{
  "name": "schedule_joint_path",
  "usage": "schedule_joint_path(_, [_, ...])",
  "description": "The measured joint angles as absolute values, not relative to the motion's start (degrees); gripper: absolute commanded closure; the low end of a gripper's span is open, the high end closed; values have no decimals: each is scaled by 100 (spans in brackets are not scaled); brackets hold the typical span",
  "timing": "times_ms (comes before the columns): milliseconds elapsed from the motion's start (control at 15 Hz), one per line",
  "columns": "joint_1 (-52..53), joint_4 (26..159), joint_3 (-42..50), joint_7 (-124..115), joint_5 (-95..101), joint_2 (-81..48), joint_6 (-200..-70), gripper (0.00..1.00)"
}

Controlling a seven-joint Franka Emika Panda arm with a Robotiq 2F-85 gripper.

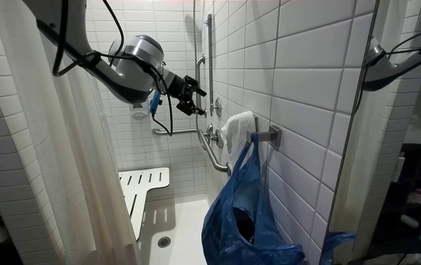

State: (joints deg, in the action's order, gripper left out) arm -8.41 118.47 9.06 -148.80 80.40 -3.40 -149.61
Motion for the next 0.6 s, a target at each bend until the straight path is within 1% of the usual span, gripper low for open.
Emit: schedule_joint_path(600, [-842, 11884, 909, -14880, 7868, -341, -14960, 0])
